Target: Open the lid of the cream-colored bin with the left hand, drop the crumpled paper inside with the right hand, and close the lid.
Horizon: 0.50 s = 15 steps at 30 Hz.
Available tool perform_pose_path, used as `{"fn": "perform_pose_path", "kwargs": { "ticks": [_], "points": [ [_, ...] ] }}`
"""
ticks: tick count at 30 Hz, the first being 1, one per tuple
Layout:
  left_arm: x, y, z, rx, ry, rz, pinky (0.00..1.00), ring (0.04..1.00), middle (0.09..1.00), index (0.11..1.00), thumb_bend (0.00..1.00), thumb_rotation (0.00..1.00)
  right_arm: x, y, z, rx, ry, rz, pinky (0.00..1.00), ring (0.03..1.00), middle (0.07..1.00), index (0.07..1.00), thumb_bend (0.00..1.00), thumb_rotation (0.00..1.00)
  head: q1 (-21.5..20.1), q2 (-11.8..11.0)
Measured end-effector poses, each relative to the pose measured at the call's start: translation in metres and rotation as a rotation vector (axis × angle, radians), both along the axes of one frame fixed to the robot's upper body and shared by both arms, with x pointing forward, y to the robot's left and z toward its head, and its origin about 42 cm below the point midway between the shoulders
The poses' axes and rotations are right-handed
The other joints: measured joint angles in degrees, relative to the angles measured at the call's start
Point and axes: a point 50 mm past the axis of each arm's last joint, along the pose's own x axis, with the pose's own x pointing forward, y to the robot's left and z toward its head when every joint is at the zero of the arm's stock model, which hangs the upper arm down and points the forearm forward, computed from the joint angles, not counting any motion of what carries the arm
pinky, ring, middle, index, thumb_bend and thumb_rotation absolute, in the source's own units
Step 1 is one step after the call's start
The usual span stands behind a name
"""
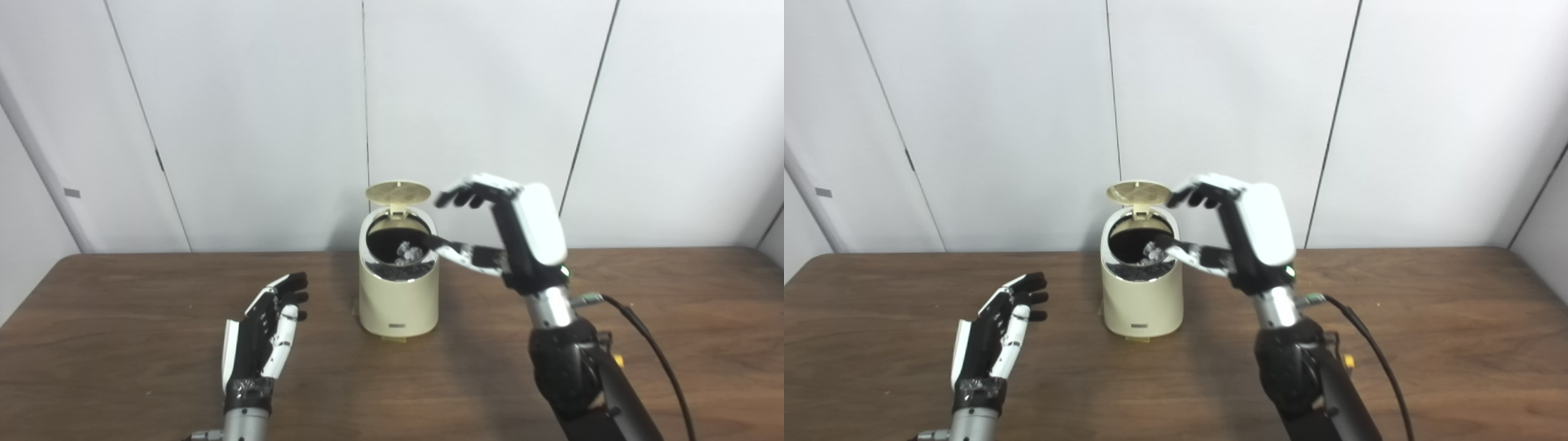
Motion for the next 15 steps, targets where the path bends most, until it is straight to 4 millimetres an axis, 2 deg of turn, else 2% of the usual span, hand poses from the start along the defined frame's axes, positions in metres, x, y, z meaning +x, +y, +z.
{"fn": "perform_pose_path", "kwargs": {
  "ticks": [5, 6, 7, 8, 10, 15],
  "points": [
    [0.000, 0.001, 0.000, 0.000, 0.000, -0.001, 0.66, 0.743, 0.768, 0.776, 0.28, 0.71, -0.017, -0.016, -0.037, 0.013, 0.103, 0.045, 0.54, 0.669, 0.714, 0.497, 0.48, 0.17, -0.1, 0.0],
    [0.000, 0.001, 0.000, 0.000, -0.001, -0.001, 0.66, 0.743, 0.766, 0.774, 0.27, 0.72, -0.021, -0.019, -0.045, 0.016, 0.133, 0.045, 0.55, 0.685, 0.733, 0.620, 0.41, 0.41, -0.1, 0.0],
    [0.000, 0.001, 0.000, -0.001, -0.001, -0.001, 0.66, 0.742, 0.765, 0.772, 0.27, 0.72, -0.024, -0.022, -0.052, 0.022, 0.160, 0.043, 0.56, 0.695, 0.745, 0.696, 0.36, 0.57, -0.1, 0.0],
    [0.000, 0.002, 0.000, -0.002, -0.002, -0.001, 0.66, 0.742, 0.763, 0.770, 0.26, 0.72, -0.028, -0.025, -0.058, 0.030, 0.189, 0.044, 0.57, 0.698, 0.745, 0.725, 0.33, 0.69, -0.1, 0.2],
    [0.000, 0.002, 0.000, -0.001, -0.005, -0.001, 0.67, 0.741, 0.760, 0.768, 0.25, 0.73, -0.034, -0.029, -0.069, 0.058, 0.239, 0.048, 0.60, 0.715, 0.753, 0.755, 0.28, 0.81, -0.1, 0.2],
    [0.000, 0.003, 0.000, -0.004, -0.008, -0.001, 0.67, 0.746, 0.763, 0.772, 0.24, 0.72, -0.037, -0.032, -0.092, 0.147, 0.347, 0.058, 0.62, 0.743, 0.773, 0.772, 0.21, 0.73, 0.7, 0.1]
  ]
}}
